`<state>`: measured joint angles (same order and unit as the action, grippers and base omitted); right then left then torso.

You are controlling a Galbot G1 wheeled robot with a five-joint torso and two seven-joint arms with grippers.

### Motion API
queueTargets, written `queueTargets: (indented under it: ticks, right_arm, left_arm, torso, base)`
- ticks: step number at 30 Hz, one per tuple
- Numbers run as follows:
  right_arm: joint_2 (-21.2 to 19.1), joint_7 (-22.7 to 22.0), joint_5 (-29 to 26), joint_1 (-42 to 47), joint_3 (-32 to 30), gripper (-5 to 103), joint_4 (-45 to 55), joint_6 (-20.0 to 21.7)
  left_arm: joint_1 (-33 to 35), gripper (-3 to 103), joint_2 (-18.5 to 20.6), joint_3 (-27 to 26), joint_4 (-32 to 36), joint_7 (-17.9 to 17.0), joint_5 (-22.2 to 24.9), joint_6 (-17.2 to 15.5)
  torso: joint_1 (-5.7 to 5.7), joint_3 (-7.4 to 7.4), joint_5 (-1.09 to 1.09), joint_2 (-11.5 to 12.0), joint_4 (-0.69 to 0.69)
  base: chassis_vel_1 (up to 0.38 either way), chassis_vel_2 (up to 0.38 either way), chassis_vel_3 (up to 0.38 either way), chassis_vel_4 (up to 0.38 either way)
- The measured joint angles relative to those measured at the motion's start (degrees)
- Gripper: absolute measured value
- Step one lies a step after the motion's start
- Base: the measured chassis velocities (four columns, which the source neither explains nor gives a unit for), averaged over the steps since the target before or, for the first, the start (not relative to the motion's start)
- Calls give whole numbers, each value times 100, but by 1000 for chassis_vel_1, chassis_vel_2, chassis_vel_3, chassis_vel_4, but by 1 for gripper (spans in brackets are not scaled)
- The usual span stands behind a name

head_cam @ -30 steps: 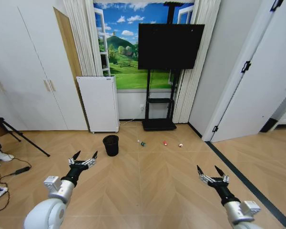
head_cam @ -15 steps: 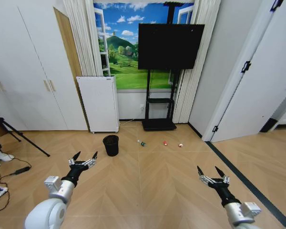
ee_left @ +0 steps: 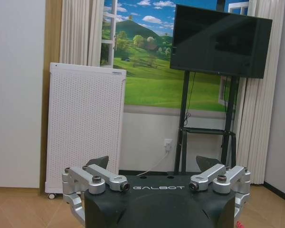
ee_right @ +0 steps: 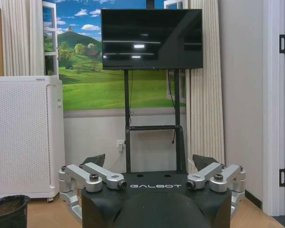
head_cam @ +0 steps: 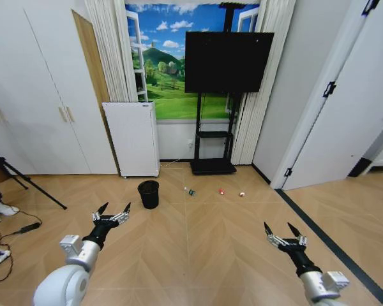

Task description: Pick up the trash bin and place the garbage on the floor into it.

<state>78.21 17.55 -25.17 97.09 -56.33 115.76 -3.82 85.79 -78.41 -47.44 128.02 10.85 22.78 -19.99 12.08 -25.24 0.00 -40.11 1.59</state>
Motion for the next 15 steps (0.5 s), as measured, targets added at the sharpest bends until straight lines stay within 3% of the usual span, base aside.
queueTargets:
  ticks: [7,15]
  right_arm:
    - [1,6,5,5,4,100,-60,-58]
    - [-20,31,4,7,1,100,-133,-117]
  left_arm:
    - [-8,100,-10,21,-16,1,-16,0]
    - [-15,100,-18,30,-21,-3,-32,0]
  torso:
    - [0,-1,1,1,-1]
    - [0,0,1,0,0]
  base:
    - [-157,159,158,-181]
    - [-248,244,253,-249]
